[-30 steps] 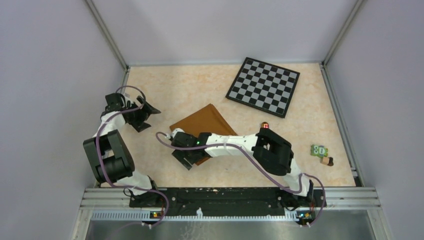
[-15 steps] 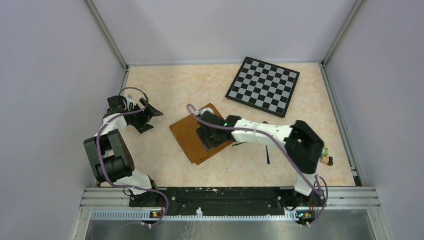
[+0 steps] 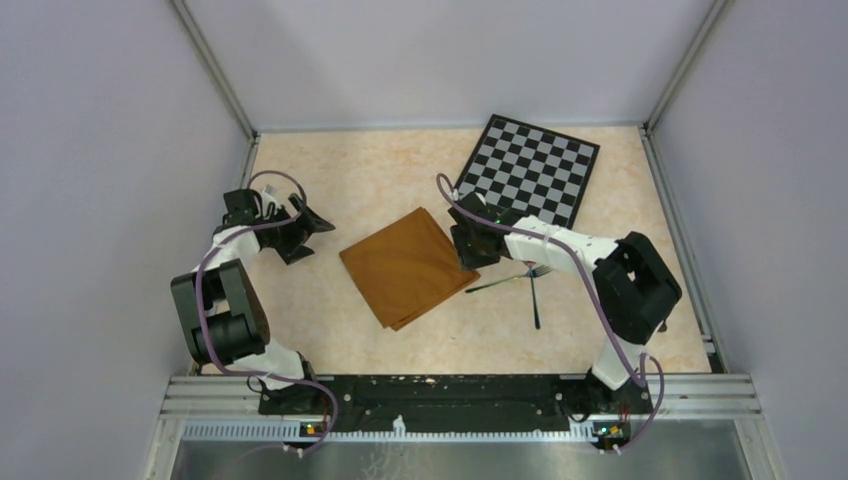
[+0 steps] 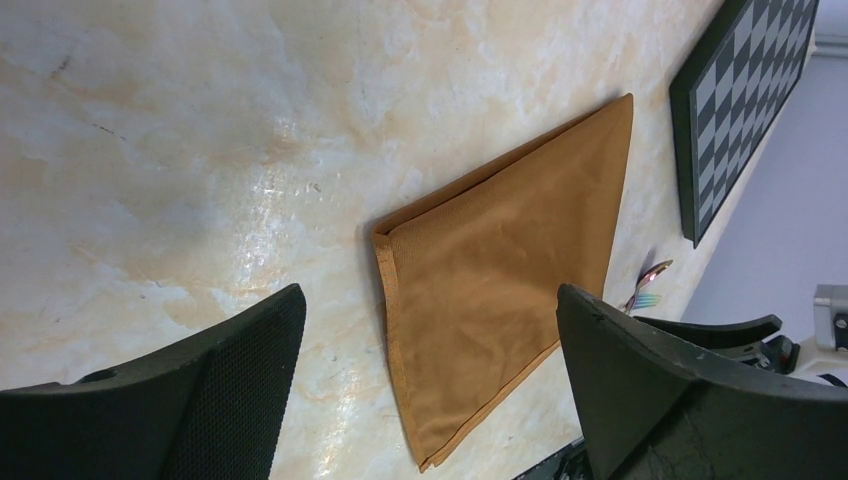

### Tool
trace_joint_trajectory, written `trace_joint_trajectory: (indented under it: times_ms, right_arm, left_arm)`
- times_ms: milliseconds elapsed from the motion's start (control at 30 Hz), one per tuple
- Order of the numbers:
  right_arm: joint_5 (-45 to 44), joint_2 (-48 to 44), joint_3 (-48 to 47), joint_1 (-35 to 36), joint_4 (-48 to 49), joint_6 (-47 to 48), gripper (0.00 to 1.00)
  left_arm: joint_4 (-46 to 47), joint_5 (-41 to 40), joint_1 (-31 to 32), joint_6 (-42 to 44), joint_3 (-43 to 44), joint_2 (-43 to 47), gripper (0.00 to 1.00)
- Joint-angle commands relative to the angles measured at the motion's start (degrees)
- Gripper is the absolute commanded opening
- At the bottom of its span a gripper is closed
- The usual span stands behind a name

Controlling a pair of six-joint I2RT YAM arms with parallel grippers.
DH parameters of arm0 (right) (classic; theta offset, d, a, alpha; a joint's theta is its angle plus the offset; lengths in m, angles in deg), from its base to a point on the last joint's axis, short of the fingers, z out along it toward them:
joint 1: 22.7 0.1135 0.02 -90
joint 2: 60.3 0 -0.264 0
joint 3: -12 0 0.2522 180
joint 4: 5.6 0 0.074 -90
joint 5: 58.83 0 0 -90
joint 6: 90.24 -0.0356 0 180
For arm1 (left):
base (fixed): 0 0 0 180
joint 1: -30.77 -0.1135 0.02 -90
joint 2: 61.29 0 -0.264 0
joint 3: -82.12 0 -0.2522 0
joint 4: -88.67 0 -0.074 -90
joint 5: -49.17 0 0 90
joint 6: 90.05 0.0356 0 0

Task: Fold the napkin into a case and place the utensils inside
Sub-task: Move the lower triangle-folded napkin to the center of the board.

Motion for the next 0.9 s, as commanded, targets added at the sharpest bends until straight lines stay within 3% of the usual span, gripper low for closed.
trace_joint_trajectory:
  times_ms: [0,200,467,667,867]
  right_arm:
    - [0.84,1.78,-0.57,-0.38,1.53,1.08,0.39]
    - [-0.27,3.63,-0.78,-0.44,2.14,1.92,0.38]
    - [0.11,5.53,-0.95,-0.39,2.87,2.1,0.23]
    - [0.07,6.16,-0.73,-0.38,3.24,2.22,0.23]
    - [-0.53,4.63,-1.46,-0.37,1.85,2.16,0.0]
  left_arm:
    - [1.99,1.94,0.4,1.28,-0.2,1.98,0.99]
    - [2.11,2.02,0.53,1.33,-0.28,2.0,0.99]
    - [2.2,2.23,0.47,1.41,-0.29,1.96,0.99]
    - [2.28,2.34,0.53,1.41,-0.3,2.0,0.99]
    - [2.3,2.29,0.46,1.5,-0.38,1.94,0.99]
